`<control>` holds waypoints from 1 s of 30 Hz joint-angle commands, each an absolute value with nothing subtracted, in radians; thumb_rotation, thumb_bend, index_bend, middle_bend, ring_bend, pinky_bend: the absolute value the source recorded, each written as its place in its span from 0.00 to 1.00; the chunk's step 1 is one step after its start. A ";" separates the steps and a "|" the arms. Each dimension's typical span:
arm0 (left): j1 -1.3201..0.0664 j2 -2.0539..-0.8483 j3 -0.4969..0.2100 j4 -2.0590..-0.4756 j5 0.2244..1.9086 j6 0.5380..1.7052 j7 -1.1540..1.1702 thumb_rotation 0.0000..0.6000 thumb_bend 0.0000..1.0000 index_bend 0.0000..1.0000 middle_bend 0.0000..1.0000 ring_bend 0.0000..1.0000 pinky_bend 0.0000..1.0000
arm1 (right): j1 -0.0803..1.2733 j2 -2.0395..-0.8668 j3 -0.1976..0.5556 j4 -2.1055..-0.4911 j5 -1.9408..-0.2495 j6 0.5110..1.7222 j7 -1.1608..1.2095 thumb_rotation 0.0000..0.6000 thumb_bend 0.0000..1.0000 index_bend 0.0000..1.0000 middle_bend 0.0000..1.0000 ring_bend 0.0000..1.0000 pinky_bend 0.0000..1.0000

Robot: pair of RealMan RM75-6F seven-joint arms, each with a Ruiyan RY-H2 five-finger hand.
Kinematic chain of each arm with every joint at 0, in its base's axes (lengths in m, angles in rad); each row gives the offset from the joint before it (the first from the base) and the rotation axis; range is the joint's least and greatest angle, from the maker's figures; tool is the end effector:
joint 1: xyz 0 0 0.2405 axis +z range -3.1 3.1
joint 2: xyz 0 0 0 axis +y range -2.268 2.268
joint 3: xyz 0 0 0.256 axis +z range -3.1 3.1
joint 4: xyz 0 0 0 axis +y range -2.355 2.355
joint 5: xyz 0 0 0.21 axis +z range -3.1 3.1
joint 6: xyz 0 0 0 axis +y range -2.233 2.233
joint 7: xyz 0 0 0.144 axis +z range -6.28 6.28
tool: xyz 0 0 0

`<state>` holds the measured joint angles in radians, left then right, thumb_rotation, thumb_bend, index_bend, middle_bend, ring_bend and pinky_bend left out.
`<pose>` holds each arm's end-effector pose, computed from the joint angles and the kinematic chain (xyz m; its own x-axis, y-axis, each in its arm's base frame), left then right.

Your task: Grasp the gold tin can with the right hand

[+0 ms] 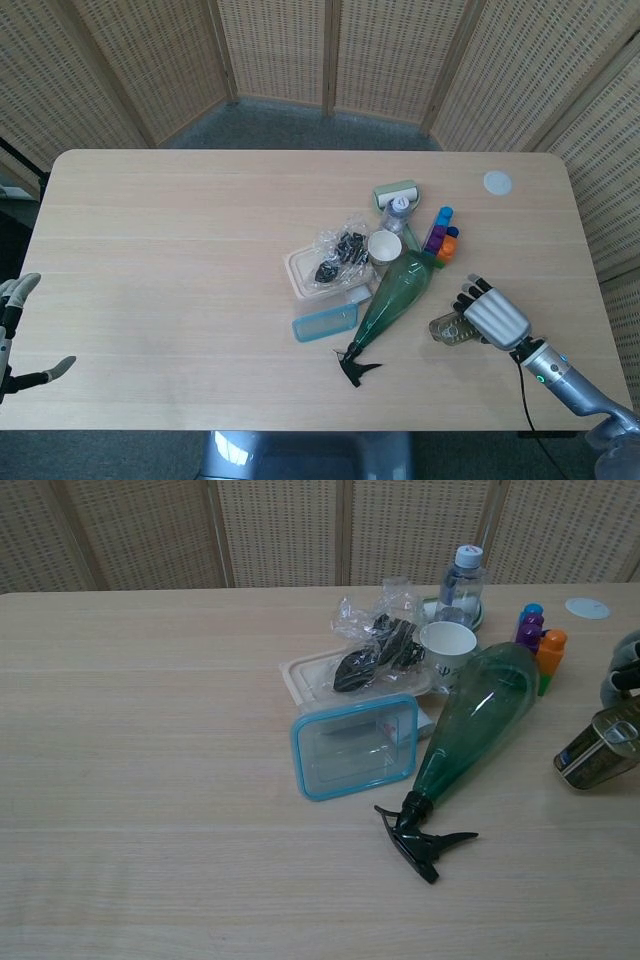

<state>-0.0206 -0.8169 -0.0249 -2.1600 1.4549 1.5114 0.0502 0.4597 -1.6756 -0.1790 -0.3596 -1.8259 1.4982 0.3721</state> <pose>-0.2333 0.1523 0.2055 0.2076 0.0392 0.9774 0.9744 0.0798 -0.2102 -0.3362 -0.2969 0.0597 0.7329 0.0631 0.6774 -0.5019 -0.6221 0.6009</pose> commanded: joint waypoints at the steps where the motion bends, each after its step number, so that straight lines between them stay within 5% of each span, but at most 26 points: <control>1: -0.021 -0.816 -0.025 -2.160 1.455 1.510 0.046 1.00 0.00 0.00 0.00 0.00 0.00 | 0.457 -1.663 -0.176 -0.377 -1.821 1.512 0.371 1.00 0.00 0.71 0.65 0.33 0.25; 11: -0.020 -0.799 -0.031 -2.160 1.458 1.517 0.005 1.00 0.00 0.00 0.00 0.00 0.00 | 0.482 -1.533 -0.139 -0.566 -1.809 1.608 0.349 1.00 0.00 0.71 0.65 0.33 0.25; 30: -0.012 -0.773 -0.031 -2.155 1.476 1.532 -0.048 1.00 0.00 0.00 0.00 0.00 0.00 | 0.584 -1.098 0.013 -1.313 -1.791 1.601 0.106 1.00 0.00 0.70 0.65 0.33 0.25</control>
